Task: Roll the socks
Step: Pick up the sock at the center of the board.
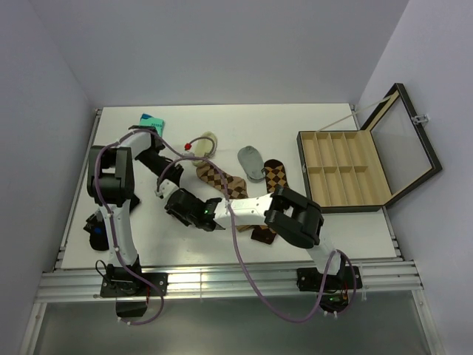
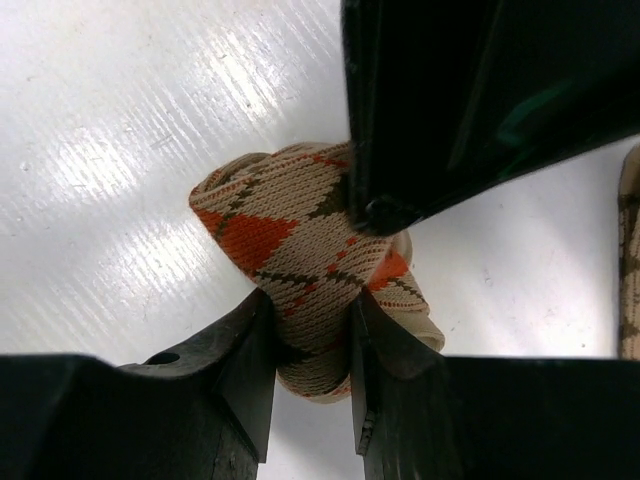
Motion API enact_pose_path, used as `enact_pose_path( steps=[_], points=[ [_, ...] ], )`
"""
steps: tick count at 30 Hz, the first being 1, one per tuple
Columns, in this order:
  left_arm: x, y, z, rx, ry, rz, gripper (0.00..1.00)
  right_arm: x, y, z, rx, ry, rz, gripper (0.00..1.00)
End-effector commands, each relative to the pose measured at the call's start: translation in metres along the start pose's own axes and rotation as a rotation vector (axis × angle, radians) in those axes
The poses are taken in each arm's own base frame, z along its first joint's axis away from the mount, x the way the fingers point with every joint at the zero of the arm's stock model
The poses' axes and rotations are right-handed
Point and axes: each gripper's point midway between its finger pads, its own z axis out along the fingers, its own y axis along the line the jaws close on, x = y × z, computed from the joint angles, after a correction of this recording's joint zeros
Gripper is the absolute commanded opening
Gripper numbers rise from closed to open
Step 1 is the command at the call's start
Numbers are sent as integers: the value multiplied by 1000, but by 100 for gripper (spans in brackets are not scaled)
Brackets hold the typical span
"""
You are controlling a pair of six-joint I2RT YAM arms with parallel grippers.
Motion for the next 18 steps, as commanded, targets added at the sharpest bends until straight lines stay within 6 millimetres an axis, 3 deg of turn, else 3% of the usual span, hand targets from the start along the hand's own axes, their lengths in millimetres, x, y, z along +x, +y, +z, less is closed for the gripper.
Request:
enact_pose_path(
  steps=[1, 9, 13, 18],
  points=[
    [-34, -1, -25, -83, -114, 96, 36, 57, 17, -7, -90, 165, 41, 0],
    [-58, 25, -70, -262, -262, 31, 33, 60, 7, -14, -97, 167, 152, 0],
    [-59, 32, -94, -335, -327, 0, 33, 50, -5, -19, -65, 143, 195, 0],
    [-63, 35, -107, -396, -367, -28, 30, 35, -17, -29, -35, 120, 253, 0]
  ],
)
